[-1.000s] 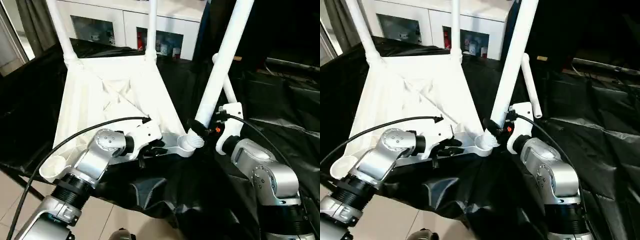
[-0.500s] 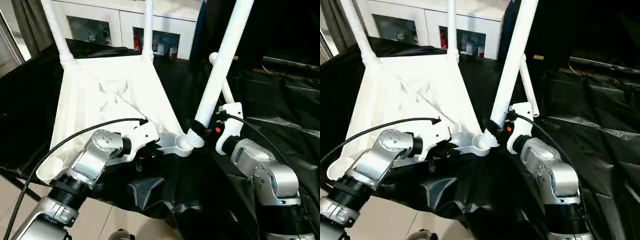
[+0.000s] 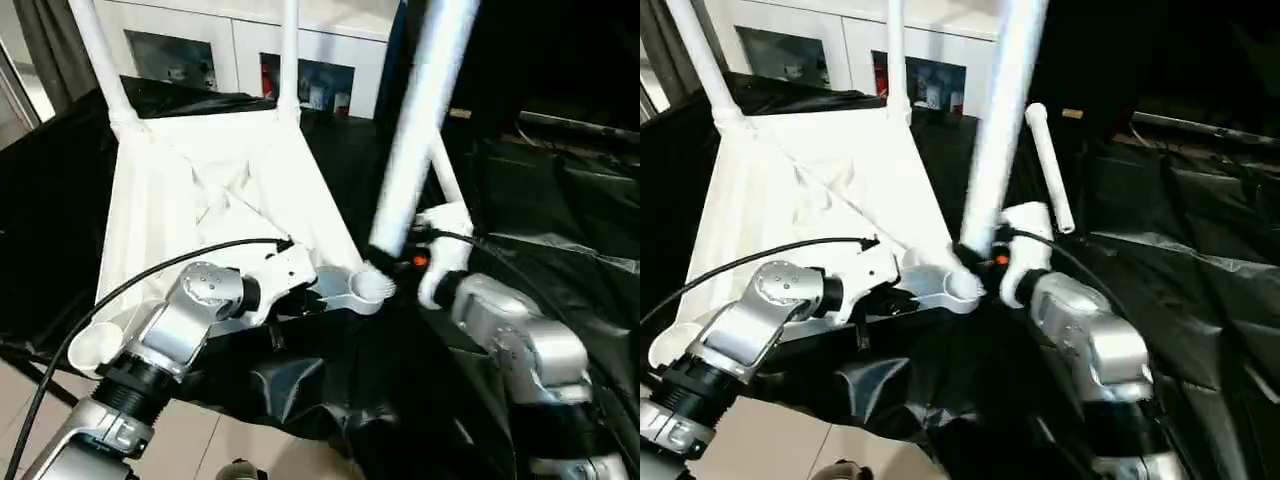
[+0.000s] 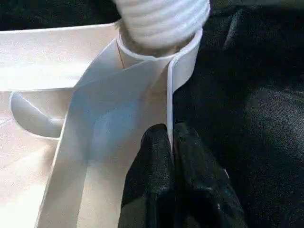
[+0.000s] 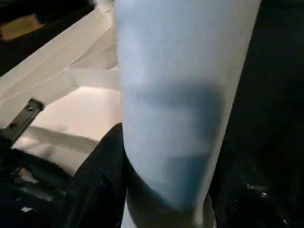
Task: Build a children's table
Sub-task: Insert table leg to table base
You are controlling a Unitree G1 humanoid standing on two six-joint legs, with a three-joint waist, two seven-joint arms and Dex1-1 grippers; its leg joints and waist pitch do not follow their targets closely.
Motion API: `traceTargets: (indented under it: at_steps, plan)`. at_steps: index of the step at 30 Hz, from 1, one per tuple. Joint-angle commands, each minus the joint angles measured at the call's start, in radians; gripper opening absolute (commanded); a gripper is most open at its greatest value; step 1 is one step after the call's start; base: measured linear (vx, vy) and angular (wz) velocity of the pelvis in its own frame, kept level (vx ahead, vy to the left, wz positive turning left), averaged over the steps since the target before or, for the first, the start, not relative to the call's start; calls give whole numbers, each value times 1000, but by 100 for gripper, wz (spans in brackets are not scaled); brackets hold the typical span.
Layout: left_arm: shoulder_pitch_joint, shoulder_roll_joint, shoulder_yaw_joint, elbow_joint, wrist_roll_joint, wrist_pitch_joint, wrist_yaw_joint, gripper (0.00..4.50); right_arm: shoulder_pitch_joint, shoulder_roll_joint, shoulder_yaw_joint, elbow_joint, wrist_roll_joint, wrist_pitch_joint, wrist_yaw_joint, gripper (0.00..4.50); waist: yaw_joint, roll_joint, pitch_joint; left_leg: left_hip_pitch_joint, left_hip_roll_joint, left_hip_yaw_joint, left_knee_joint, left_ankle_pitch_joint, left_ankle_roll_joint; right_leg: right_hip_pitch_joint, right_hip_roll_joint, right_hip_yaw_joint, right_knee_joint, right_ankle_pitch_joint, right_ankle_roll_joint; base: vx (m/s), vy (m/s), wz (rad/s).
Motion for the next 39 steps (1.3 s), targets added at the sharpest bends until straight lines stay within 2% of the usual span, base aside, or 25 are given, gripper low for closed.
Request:
traceTargets:
  at_steps: [1, 2, 4, 10, 18, 23, 24, 26, 27, 31, 32, 34, 35, 39]
  plan:
    - [12, -2, -3, -22, -12, -5, 2, 0, -19, -12, 12, 14, -13, -4, 15, 189, 1, -6, -71, 22, 56, -18, -67, -145, -3, 41, -94, 56, -75, -91, -177, 0, 0, 0]
    - [12, -2, -3, -22, -13, -6, 3, 0, -21, -14, 15, 18, -17, -8, 17, 189, 2, -6, -71, 22, 55, -18, -67, -145, -3, 41, -93, 56, -74, -87, -177, 0, 0, 0]
    - [10, -2, -1, -18, -14, -9, 7, 0, -36, -16, 25, 48, -35, -26, 19, 189, 0, -13, -72, 21, 55, -17, -67, -145, -2, 42, -94, 55, -74, -96, -177, 0, 0, 0]
    - [9, 1, 5, -15, -15, -15, 8, 0, -65, -7, 20, 106, -50, -80, 19, 189, 0, -11, -73, 22, 56, -17, -66, -144, -5, 42, -94, 56, -72, -77, -180, 0, 0, 0]
    - [11, 2, 10, -4, -18, -24, 12, 0, -22, 28, -49, 136, 18, -103, 46, 189, -3, -12, -75, 22, 56, -18, -64, -144, 4, 44, -95, 56, -72, -74, -189, 0, 0, 0]
    - [8, 6, 16, -3, -24, -22, 10, 0, 19, 47, -90, 162, 50, -150, 50, 189, 0, -10, -75, 22, 56, -17, -63, -145, 10, 44, -96, 55, -71, -61, -196, 0, 0, 0]
    - [5, 8, 18, -1, -25, -21, 9, 0, 41, 59, -110, 180, 60, -181, 52, 189, 0, -6, -75, 22, 56, -18, -64, -147, 9, 43, -95, 55, -71, -61, -199, 0, 0, 0]
    - [3, 9, 20, 1, -25, -22, 8, 0, 58, 68, -119, 188, 57, -207, 56, 189, -1, -8, -74, 21, 56, -18, -65, -158, 7, 43, -96, 54, -72, -68, -200, 0, 0, 0]
    - [2, 11, 21, 2, -25, -23, 8, 0, 82, 76, -118, 190, 50, -244, 65, 189, 0, -5, -75, 21, 56, -18, -65, -159, 6, 42, -95, 54, -72, -69, -199, 0, 0, 0]
    - [-2, 12, 22, 8, -23, -24, 9, 0, 139, 85, -97, 186, 38, -326, 95, 189, 1, -3, -73, 23, 58, -20, -67, -182, 2, 41, -95, 54, -75, -79, -197, 0, 0, 0]
    - [-3, 12, 21, 10, -22, -25, 11, 0, 153, 84, -88, 189, 30, -341, 101, 189, 1, 0, -71, 23, 58, -20, -68, -187, 1, 40, -94, 54, -76, -84, -198, 0, 0, 0]
    - [-4, 11, 21, 12, -22, -26, 12, 0, 164, 82, -79, 193, 20, -358, 106, 189, 3, -2, -71, 24, 58, -20, -69, -203, 1, 41, -95, 55, -78, -104, -196, 0, 0, 0]
    - [-9, 9, 20, 17, -21, -26, 14, 0, 183, 80, -64, 207, 0, -399, 108, 189, 5, 0, -70, 23, 58, -20, -70, -203, 0, 40, -96, 55, -79, -108, -194, 0, 0, 0]
    - [-17, 6, 18, 27, -19, -27, 18, 0, 193, 76, -50, 240, -49, -482, 100, 189, 4, -1, -67, 24, 58, -22, -72, -226, -6, 39, -95, 56, -82, -132, -189, 0, 0, 0]
